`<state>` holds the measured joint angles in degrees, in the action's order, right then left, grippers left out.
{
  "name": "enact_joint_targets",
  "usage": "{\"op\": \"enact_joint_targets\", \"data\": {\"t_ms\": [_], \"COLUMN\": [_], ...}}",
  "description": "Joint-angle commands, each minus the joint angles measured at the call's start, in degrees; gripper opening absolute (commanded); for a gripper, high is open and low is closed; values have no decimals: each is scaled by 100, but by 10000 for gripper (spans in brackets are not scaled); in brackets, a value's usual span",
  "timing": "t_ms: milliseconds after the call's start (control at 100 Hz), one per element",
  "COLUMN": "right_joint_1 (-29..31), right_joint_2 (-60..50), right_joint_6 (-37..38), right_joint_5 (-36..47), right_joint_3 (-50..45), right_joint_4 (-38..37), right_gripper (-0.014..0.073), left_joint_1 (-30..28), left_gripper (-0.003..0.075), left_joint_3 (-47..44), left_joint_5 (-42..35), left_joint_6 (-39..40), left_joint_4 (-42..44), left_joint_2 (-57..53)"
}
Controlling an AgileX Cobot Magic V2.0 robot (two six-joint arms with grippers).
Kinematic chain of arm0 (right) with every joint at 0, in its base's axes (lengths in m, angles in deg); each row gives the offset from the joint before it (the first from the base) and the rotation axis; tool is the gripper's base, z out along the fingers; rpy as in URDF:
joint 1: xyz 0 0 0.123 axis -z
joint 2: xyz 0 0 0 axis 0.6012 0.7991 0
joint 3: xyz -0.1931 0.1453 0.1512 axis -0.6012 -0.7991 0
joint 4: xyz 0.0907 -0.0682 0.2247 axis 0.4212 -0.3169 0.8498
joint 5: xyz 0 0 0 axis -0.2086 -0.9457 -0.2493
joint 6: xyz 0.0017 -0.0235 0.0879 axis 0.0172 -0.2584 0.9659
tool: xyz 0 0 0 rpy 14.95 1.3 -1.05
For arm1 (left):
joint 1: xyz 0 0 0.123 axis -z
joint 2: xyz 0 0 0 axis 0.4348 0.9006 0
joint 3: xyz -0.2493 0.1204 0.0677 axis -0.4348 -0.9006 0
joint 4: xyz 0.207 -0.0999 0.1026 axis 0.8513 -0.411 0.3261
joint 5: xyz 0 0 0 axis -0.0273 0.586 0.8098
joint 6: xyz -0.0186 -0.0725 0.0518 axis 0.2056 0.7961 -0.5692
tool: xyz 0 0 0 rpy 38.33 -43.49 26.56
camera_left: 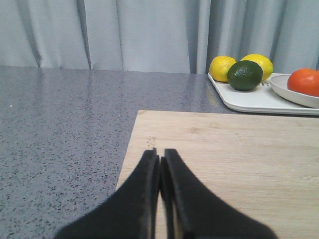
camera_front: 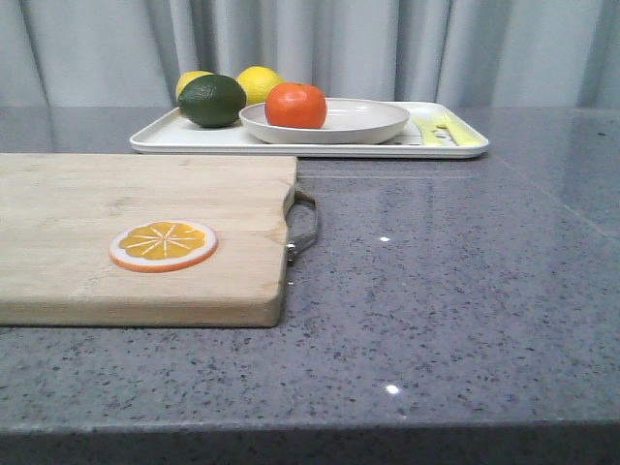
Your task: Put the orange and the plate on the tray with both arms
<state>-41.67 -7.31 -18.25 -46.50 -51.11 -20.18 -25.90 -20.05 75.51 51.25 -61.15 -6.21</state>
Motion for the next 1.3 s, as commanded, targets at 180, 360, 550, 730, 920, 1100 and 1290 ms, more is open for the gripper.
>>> {"op": "enact_joint_targets", "data": {"t_ms": [180,360,550,730,920,1100,1290], "right_joint_1": [278,300,362,377,388,395,395], "right_joint_2": [-719,-956,-1308,-1787,-1824,-1824,-1824], "right_joint_6": [652,1119,1119,1170,1316,1316,1316], "right_joint_5": [1189,2050,2683,2693,2482,2491,2491], "right_joint_3": [-799,-1425,-2044,-2536,-2669,-2675,-2675], "right_joint_4": [-745,-1162,-1194,-1194,-1194,-1194,-1194], "right_gripper": [-75,-75,-75,-75,-75,-75,-75], "left_joint_1": [-16,-16,-16,-16,-16,-16,-16], "left_gripper": [-20,-20,-20,-20,-20,-20,-20], "left_joint_3": [-48,-48,-48,-48,-48,-48,-48], "left_joint_5": [-399,-399,-399,-399,-399,-399,-399], "left_joint_6": [50,50,50,50,50,50,50], "left_joint_4": [-56,-56,-56,-56,-56,-56,-56], "left_joint_2": [-191,-191,-191,-191,-191,-191,-191]}}
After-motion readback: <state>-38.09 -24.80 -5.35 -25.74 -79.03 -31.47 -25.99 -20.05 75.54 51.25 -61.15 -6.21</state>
